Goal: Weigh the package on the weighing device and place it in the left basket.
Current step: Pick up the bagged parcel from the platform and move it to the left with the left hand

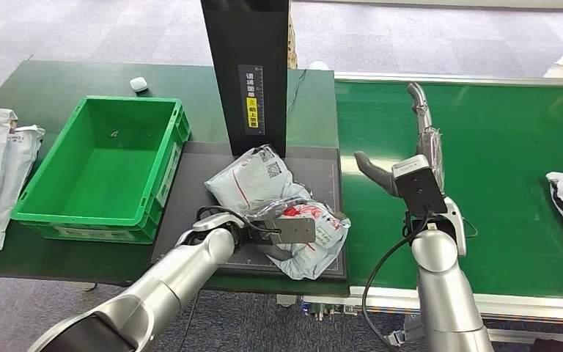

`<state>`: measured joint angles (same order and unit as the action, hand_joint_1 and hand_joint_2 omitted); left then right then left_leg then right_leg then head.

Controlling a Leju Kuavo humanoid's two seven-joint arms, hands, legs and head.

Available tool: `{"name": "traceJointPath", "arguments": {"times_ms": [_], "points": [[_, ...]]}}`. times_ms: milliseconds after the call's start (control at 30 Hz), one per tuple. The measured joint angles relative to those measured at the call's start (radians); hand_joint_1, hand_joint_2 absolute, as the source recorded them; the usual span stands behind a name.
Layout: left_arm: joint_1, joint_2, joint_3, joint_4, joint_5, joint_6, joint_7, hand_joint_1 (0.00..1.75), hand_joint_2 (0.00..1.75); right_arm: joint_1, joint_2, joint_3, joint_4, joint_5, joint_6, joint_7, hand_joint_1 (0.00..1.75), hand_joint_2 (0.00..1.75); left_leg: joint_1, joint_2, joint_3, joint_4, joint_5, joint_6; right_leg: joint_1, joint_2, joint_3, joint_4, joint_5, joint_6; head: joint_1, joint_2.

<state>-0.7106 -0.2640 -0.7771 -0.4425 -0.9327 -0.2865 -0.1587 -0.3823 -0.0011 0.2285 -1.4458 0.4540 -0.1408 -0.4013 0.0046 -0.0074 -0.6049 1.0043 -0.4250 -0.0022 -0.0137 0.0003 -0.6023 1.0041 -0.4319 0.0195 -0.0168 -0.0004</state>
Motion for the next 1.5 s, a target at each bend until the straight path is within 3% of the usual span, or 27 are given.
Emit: {"name": "traceJointPath", "arguments": {"times_ms": [733, 800, 900, 1000, 1133, 1300, 1500], "points": [[0.0, 0.0, 0.004, 0.001, 0.0, 0.133, -0.084, 1.75, 1.75, 0.0, 0.0, -0.001, 0.003, 0.0, 0.017, 0.0, 0.0, 1.75, 0.0, 0.0, 0.001, 0.0, 0.0, 0.0, 0.0, 0.0, 0.001, 0.0, 0.0, 0.0, 0.0, 0.0], [0.008, 0.001, 0.005, -0.007, 0.0, 0.192, -0.13, 1.75, 1.75, 0.002, 0.0, -0.002, -0.001, -0.001, 0.017, 0.0, 0.0, 1.75, 0.0, 0.0, 0.0, 0.0, 0.0, 0.0, -0.001, 0.0, 0.0, 0.0, 0.0, 0.0, 0.0, 0.0], [0.037, 0.011, 0.014, -0.073, -0.007, 0.387, -0.24, 1.75, 1.75, 0.022, -0.004, -0.014, -0.03, -0.011, 0.025, 0.0, 0.0, 1.75, 0.0, 0.0, -0.001, 0.0, 0.0, 0.0, -0.001, 0.0, -0.001, 0.0, 0.0, 0.0, 0.0, 0.0], [0.072, 0.044, 0.029, -0.234, -0.076, 0.579, -0.28, 1.75, 1.75, 0.059, -0.011, -0.033, -0.077, -0.017, 0.036, 0.001, 0.0, 1.75, 0.0, 0.0, -0.002, 0.0, 0.0, 0.0, -0.001, 0.0, -0.002, 0.0, 0.0, 0.0, 0.0, 0.0], [0.122, 0.119, 0.061, -0.521, -0.269, 0.741, -0.235, 1.75, 1.75, 0.112, -0.027, -0.065, -0.13, -0.018, 0.033, 0.001, 0.0, 1.75, 0.0, 0.0, -0.003, 0.0, -0.001, 0.0, 0.0, 0.0, -0.003, 0.0, -0.001, -0.001, 0.0, 0.0], [0.133, 0.235, 0.13, -0.791, -0.389, 0.818, -0.208, 1.75, 1.75, 0.162, -0.053, -0.096, -0.165, -0.029, 0.035, -0.022, 0.0, 1.75, 0.0, 0.0, -0.003, -0.001, -0.001, 0.0, 0.0, 0.0, -0.003, 0.0, -0.001, -0.001, 0.0, 0.0], [0.152, 0.314, 0.174, -0.919, -0.444, 0.836, -0.202, 1.75, 1.75, 0.188, -0.078, -0.102, -0.177, -0.043, 0.033, -0.039, 0.0, 1.75, 0.001, 0.0, -0.003, 0.0, -0.001, 0.0, 0.0, 0.0, -0.003, 0.0, -0.001, -0.001, 0.0, 0.0]]}}
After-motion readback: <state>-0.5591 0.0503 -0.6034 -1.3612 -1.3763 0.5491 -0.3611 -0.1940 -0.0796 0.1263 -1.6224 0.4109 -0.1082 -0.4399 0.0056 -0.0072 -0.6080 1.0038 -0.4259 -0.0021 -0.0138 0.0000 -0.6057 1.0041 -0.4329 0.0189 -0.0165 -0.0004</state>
